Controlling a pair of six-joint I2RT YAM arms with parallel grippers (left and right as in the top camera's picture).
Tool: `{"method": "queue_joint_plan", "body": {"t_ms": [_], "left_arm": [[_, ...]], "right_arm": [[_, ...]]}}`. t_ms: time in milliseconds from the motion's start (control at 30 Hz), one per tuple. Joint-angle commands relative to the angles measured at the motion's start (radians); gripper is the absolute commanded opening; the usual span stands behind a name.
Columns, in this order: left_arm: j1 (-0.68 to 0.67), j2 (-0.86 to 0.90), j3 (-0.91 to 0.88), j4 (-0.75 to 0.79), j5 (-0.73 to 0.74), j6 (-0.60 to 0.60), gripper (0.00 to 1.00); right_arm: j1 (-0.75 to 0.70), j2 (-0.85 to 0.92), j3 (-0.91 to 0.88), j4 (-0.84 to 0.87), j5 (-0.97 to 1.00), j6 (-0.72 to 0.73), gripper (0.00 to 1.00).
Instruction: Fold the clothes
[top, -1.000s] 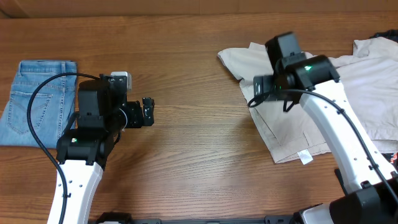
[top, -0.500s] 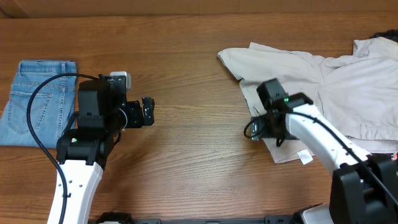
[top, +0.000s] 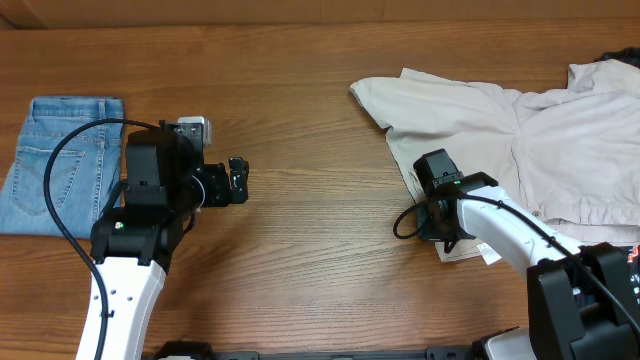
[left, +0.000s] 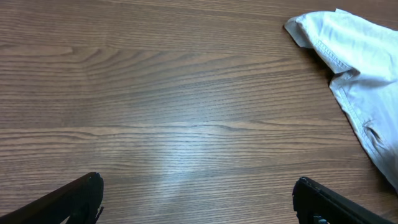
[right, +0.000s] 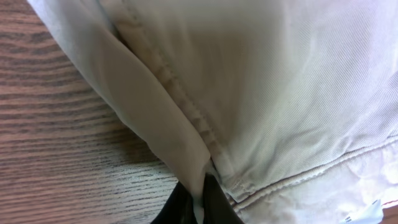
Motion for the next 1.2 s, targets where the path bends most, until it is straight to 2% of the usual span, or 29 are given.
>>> {"method": "queue_joint_plan", "body": {"t_ms": [0, 133, 267, 400, 533, 567, 600, 633, 667, 867, 1033, 1167], "left_arm": [[0.005, 0.003, 0.023, -0.001, 0.013, -0.01, 1.0], [0.005, 0.003, 0.023, -0.001, 0.012, -0.01, 1.0], [0.005, 0.003, 0.023, 0.002, 0.011, -0.01, 1.0], [0.005, 0.003, 0.023, 0.003, 0.004, -0.01, 1.0], [0.005, 0.003, 0.023, 0.002, 0.005, -0.01, 1.0], [0.005, 0.003, 0.023, 0.002, 0.005, -0.01, 1.0], [0.005, 0.003, 0.023, 0.002, 0.005, -0.01, 1.0], [0.005, 0.003, 0.023, 0.002, 0.005, -0.01, 1.0], [0.005, 0.003, 0.023, 0.001, 0.005, -0.01, 1.0], [0.005, 0.004, 0.023, -0.024, 0.005, -0.01, 1.0], [0.005, 0.039, 0.015, -0.098, 0.005, -0.01, 1.0], [0.005, 0.137, 0.011, -0.154, 0.006, -0.018, 1.0]], "right_arm": [[0.009, -0.004, 0.0, 0.004, -0.011, -0.002, 0.04], [0.063, -0.004, 0.069, -0.024, -0.148, -0.029, 0.04], [0.198, -0.004, 0.22, -0.037, -0.215, -0.029, 0.04], [0.363, -0.004, 0.364, 0.047, -0.218, -0.029, 0.04], [0.476, -0.004, 0.424, 0.158, -0.218, -0.029, 0.04], [0.499, -0.004, 0.425, 0.18, -0.218, -0.029, 0.07], [0.517, -0.004, 0.425, 0.187, -0.217, -0.029, 0.37], [0.526, -0.004, 0.425, 0.186, -0.208, -0.029, 0.77], [0.53, -0.004, 0.425, 0.177, -0.185, -0.029, 1.0], [0.452, -0.035, 0.428, 0.057, 0.026, 0.08, 1.0], [0.322, -0.095, 0.428, -0.029, 0.047, 0.091, 1.0], [0.199, -0.13, 0.428, -0.117, 0.045, 0.091, 1.0]]}}
